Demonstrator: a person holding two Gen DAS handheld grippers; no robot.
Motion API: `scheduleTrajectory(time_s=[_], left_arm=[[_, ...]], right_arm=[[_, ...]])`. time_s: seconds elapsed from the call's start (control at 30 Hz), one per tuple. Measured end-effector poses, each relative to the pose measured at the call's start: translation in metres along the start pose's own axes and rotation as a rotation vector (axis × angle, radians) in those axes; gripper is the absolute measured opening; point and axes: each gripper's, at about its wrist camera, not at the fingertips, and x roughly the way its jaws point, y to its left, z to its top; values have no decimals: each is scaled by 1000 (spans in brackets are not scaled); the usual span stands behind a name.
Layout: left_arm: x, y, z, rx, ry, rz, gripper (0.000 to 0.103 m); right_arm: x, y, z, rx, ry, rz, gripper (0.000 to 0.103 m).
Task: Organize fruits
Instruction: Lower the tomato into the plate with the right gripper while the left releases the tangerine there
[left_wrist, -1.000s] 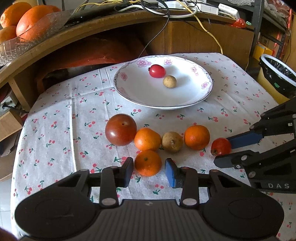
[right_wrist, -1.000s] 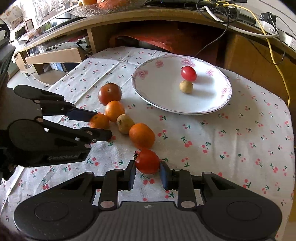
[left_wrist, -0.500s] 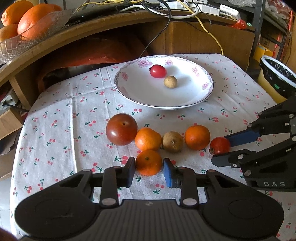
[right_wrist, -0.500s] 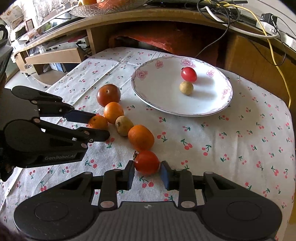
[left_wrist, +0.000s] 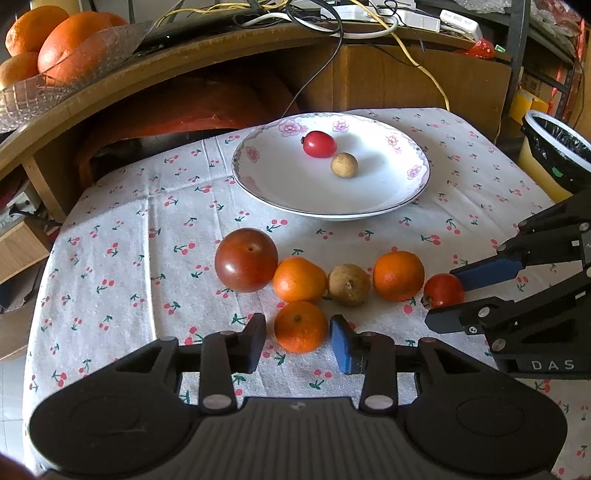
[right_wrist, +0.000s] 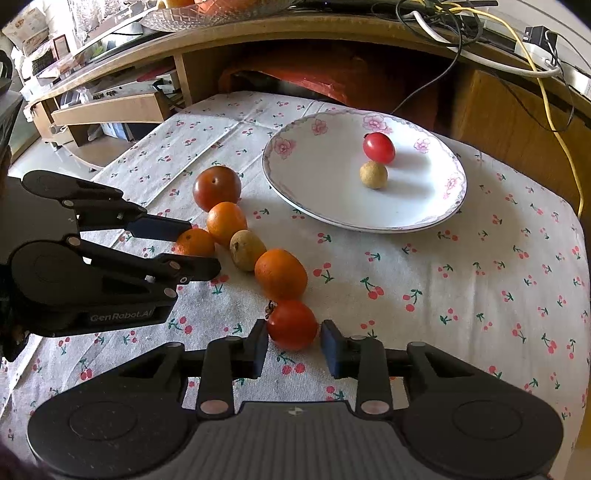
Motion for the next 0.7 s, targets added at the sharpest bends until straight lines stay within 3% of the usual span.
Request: scheduleTrajectory(time_s=[0.17, 0.7], left_arm=[[-1, 0, 0, -3, 7, -6, 39], [-18, -5, 9, 2, -29, -11, 38]], right_arm=[[-1, 1, -1, 1, 7, -5, 23], [-18, -8, 10, 24, -58, -33, 23]])
